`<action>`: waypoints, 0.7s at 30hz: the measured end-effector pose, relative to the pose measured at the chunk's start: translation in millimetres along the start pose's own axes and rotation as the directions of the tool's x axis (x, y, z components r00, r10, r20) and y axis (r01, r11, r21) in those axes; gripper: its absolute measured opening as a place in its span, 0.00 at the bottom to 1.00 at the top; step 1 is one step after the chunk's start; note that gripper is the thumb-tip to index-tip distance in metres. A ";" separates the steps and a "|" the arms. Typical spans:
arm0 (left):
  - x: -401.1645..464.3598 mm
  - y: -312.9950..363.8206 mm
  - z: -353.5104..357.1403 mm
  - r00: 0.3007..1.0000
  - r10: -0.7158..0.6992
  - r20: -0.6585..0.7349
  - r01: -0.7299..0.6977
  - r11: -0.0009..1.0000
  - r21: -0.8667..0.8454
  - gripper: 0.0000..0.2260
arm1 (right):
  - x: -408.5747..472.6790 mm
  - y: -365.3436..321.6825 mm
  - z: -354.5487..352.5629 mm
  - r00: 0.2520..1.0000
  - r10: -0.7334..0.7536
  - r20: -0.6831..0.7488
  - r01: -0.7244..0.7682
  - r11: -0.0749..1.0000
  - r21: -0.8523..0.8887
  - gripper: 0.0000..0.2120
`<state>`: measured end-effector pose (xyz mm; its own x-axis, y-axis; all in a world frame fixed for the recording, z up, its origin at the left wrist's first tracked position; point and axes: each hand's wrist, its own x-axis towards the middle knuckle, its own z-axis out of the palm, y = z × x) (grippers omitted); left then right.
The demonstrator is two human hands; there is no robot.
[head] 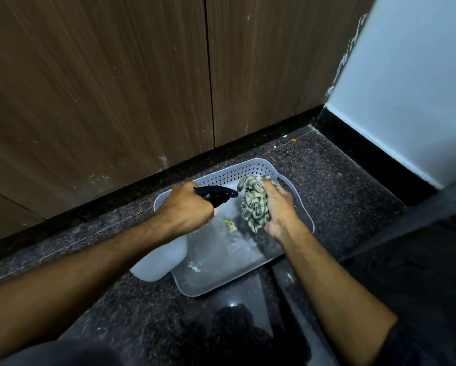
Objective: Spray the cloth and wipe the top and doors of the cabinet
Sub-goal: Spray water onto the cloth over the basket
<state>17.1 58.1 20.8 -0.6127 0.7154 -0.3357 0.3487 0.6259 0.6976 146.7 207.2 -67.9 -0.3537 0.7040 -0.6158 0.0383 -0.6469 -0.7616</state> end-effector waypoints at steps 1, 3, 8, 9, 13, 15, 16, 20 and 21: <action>-1.0 -0.1 -0.5 0.998 0.015 0.065 -0.015 1.000 -0.005 0.06 | 0.4 -0.6 -1.1 1.000 0.001 -0.005 -0.001 1.000 0.002 0.32; -5.8 1.9 -2.3 0.970 0.041 0.241 -0.041 0.999 -0.004 0.12 | 1.2 -0.3 -2.3 1.000 0.002 -0.007 -0.002 1.000 0.007 0.29; -1.9 -3.0 -1.2 0.993 0.034 0.112 -0.034 0.999 0.006 0.13 | -0.8 2.7 -3.8 1.000 0.019 -0.001 -0.019 1.000 -0.017 0.26; -0.2 -2.6 -0.5 0.998 0.014 0.064 -0.011 0.999 -0.048 0.11 | -1.7 3.3 -4.0 1.000 0.024 0.000 -0.024 0.999 -0.025 0.26; 2.4 4.1 0.8 0.998 -0.013 0.060 0.020 0.992 -0.128 0.11 | -5.2 2.9 -2.8 1.000 0.019 0.003 -0.019 0.999 -0.028 0.25; 2.1 3.0 1.0 0.995 0.007 0.104 0.008 0.990 -0.139 0.11 | -5.6 2.0 -2.3 1.000 0.016 0.011 -0.015 0.999 -0.032 0.25; 1.8 1.6 0.9 0.994 0.004 0.110 0.013 0.988 -0.153 0.11 | -5.4 2.1 -2.3 1.000 0.018 0.013 -0.017 0.999 -0.030 0.25; -0.4 -0.6 3.8 0.990 -0.014 0.143 0.034 0.989 -0.141 0.18 | -3.2 3.8 -2.2 1.000 0.025 0.007 -0.025 1.000 -0.008 0.27; -0.2 -1.8 4.4 0.985 -0.014 0.170 0.033 0.994 -0.106 0.19 | -3.3 4.0 -2.0 1.000 0.026 0.006 -0.026 1.000 -0.004 0.28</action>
<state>19.6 58.2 16.9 -0.4881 0.7487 -0.4485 0.2510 0.6126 0.7495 149.9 202.9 -69.3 -0.3586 0.6853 -0.6339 0.0511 -0.6636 -0.7463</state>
